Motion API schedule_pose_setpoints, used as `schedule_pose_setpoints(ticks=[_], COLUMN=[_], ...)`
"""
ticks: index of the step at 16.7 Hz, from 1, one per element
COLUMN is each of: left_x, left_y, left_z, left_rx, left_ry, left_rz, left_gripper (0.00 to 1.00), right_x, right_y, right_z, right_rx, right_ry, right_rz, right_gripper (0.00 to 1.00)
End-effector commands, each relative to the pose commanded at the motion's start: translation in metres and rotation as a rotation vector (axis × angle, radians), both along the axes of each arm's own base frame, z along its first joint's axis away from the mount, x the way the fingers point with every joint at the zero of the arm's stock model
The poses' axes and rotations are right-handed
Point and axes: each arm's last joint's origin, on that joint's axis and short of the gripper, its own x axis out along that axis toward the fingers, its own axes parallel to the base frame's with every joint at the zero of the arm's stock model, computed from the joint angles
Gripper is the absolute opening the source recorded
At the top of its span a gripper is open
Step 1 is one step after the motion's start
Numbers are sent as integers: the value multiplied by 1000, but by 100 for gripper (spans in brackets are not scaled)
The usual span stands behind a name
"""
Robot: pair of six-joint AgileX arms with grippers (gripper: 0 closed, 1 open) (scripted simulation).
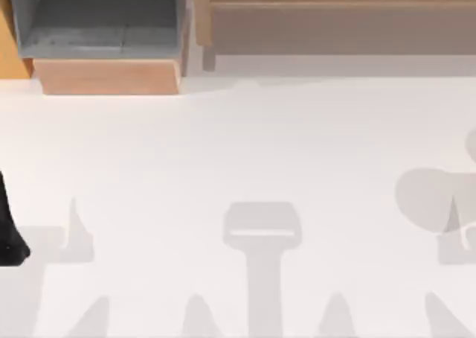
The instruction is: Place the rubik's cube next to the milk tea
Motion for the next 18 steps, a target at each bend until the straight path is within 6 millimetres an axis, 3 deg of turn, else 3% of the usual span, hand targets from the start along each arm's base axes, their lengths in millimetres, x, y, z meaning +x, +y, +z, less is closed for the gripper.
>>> schedule_pose_setpoints(ticks=[4,7,10,14,18], left_x=[0,0,0,0,0], left_y=[0,0,0,0,0], left_z=[0,0,0,0,0], left_rx=[0,0,0,0,0], left_ry=[0,0,0,0,0], left_rz=[0,0,0,0,0], left_gripper=[100,100,100,100,100], right_x=[1,7,25,82,165], right_y=[0,-1,-2,-6,-14], right_z=[7,30,61,91,85], right_rx=[0,-2,-5,-8,-8], right_ry=[-14,-53,-82,-74,-38], right_rz=[-1,-3,-6,-9,-11], right_gripper=[100,100,100,100,100])
